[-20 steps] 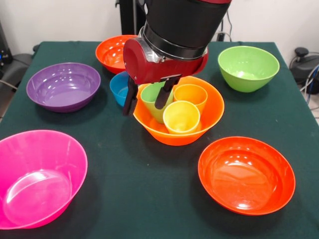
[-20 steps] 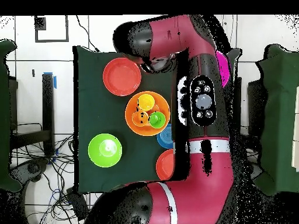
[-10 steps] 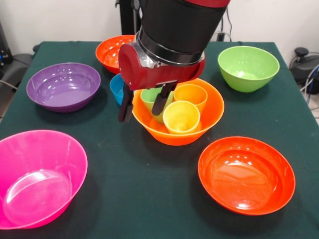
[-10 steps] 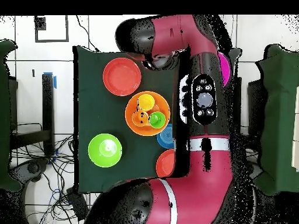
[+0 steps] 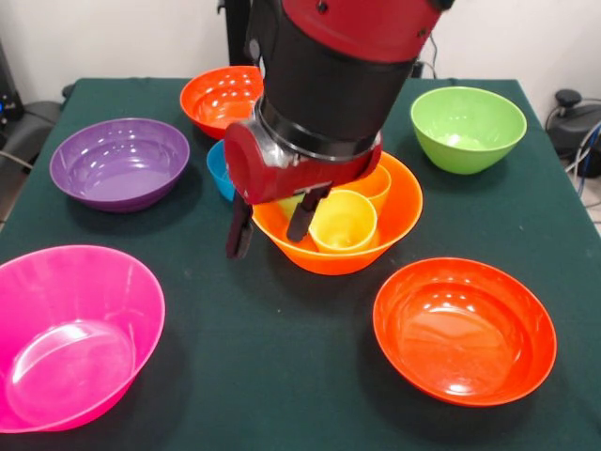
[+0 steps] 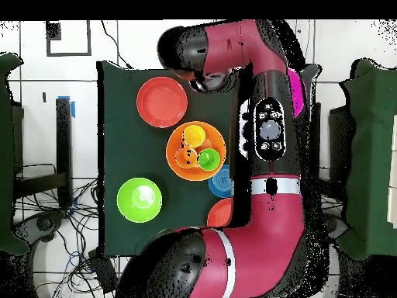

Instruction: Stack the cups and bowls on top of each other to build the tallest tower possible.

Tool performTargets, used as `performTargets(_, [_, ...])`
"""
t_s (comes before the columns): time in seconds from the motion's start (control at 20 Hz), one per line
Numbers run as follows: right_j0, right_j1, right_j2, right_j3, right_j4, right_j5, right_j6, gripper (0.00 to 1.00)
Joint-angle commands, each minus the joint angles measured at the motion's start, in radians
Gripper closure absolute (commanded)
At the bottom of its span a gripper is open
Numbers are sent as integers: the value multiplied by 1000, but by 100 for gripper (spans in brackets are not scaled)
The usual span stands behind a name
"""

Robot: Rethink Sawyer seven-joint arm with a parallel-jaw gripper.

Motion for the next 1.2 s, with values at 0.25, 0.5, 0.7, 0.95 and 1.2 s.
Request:
performTargets(0.25, [43,91,96,-161,-75,95,-478,0])
performTargets(0.5, [54,87,72,-185,-56,190,-480,0])
performTargets(0.7, [57,87,62,-195,-49,228,-482,0])
performTargets(0.95, [63,102,85,-235,-67,198,-512,0])
performTargets(1.2, [74,132,97,-261,-92,110,-552,0])
